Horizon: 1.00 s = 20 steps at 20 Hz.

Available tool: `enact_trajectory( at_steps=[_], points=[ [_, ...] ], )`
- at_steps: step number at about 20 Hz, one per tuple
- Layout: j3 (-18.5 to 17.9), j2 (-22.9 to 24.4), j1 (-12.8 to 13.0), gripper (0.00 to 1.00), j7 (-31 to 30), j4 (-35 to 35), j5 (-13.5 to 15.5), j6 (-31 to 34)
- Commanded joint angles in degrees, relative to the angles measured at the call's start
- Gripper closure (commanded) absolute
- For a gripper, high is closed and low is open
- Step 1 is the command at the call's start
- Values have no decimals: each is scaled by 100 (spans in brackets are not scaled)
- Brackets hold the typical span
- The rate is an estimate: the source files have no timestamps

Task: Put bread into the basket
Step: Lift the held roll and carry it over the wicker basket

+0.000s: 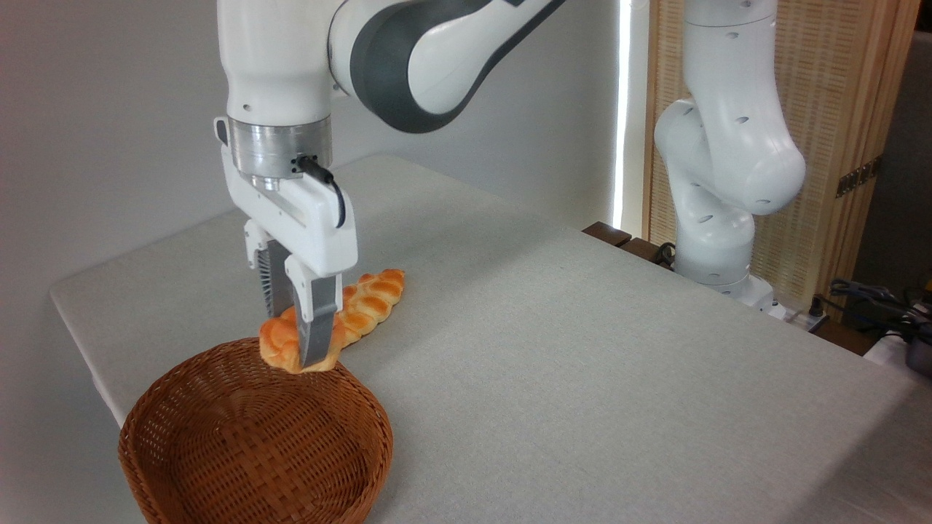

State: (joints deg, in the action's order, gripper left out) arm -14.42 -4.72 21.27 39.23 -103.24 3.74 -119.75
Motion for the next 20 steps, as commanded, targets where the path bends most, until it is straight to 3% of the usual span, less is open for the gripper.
enact_trajectory(
  at_steps=[1,7,14,20],
  points=[
    [-43,-73,0,0,41,67,57,-206],
    [-131,-90,-36,0,40,14,162,-356],
    [-78,-55,-27,0,137,50,57,-347],
    [-122,278,-18,0,67,207,57,425]
  ],
)
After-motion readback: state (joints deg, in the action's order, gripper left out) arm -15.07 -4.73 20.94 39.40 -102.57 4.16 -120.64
